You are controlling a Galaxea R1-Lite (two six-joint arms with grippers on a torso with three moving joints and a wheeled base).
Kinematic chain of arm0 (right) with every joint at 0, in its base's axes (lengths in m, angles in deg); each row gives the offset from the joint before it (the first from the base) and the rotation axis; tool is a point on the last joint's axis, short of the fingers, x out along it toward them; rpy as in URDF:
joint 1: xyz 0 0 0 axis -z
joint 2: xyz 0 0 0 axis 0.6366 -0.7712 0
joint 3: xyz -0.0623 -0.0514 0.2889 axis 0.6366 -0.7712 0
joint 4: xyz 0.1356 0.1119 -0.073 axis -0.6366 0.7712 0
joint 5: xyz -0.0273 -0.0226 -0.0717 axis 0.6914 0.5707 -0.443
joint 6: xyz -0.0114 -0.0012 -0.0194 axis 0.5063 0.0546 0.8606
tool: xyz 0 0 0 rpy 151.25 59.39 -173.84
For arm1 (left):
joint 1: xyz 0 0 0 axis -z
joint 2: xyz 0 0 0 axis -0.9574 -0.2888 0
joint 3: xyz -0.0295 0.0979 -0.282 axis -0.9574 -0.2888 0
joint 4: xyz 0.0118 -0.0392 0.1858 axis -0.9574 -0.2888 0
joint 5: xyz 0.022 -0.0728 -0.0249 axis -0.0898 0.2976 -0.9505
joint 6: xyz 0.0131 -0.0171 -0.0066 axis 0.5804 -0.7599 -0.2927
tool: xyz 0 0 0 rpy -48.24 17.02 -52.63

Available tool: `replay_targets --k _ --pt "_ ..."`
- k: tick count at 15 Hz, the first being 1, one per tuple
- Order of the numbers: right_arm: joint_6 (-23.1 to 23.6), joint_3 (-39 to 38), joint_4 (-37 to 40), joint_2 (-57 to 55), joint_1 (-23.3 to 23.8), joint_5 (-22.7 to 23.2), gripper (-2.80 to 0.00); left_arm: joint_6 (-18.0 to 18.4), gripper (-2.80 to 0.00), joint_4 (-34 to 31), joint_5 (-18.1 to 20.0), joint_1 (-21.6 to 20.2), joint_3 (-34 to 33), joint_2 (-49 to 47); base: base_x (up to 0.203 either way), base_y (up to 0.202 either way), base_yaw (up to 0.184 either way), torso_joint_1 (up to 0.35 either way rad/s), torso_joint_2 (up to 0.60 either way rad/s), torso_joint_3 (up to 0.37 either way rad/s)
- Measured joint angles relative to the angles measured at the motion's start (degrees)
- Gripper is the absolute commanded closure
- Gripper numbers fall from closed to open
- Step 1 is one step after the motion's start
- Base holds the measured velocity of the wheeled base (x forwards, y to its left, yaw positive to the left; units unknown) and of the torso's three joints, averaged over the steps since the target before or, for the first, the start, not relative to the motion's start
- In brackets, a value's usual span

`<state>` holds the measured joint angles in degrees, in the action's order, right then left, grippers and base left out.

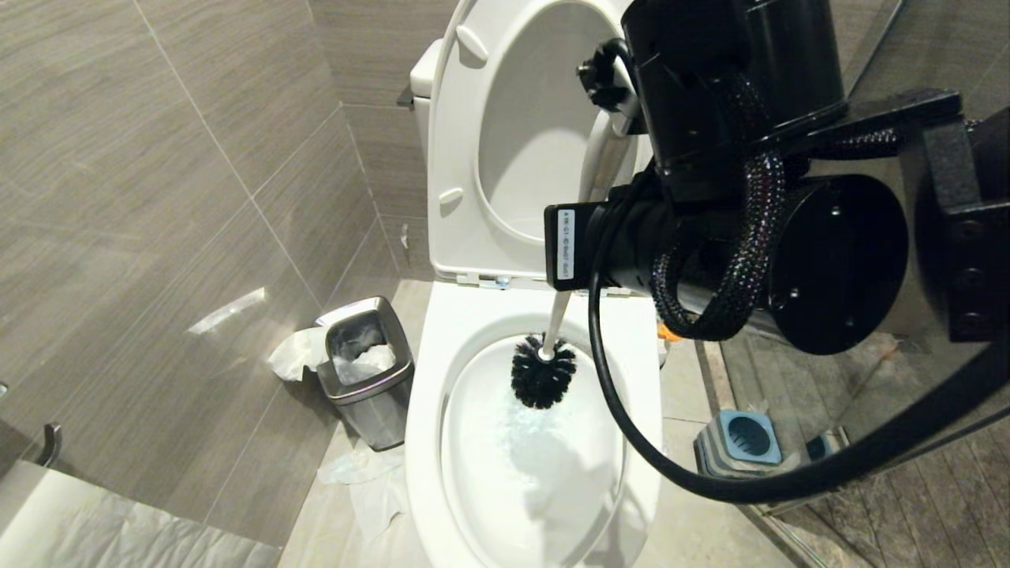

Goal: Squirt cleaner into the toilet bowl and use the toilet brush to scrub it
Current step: Scrub the toilet bowl, then put the toilet brush back

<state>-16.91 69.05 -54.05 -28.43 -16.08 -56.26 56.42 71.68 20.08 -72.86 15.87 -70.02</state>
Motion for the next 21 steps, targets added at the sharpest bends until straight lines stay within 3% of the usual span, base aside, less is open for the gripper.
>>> replay_targets --k 6,9,15,21 --pt "-0.33 -0.06 3.77 2.56 0.31 -4.51 0.0 0.01 0.0 0.0 -0.02 0.0 0.0 0.0 0.0 0.0 0.0 0.0 0.0 0.0" --pt "-0.68 -1.07 5.54 4.95 2.6 -4.8 0.0 0.0 0.0 0.0 0.0 0.0 0.0 0.0 0.0 0.0 0.0 0.0 0.0 0.0" --pt "-1.26 -11.05 5.58 11.43 14.32 -3.58 0.0 0.0 0.0 0.02 0.0 -0.02 0.0 0.0 0.0 0.0 0.0 0.0 0.0 0.0" --pt "-2.67 -21.59 -0.14 15.29 28.56 2.54 0.0 0.0 0.0 0.02 -0.01 -0.02 0.0 0.0 0.0 0.0 0.0 0.0 0.0 0.0"
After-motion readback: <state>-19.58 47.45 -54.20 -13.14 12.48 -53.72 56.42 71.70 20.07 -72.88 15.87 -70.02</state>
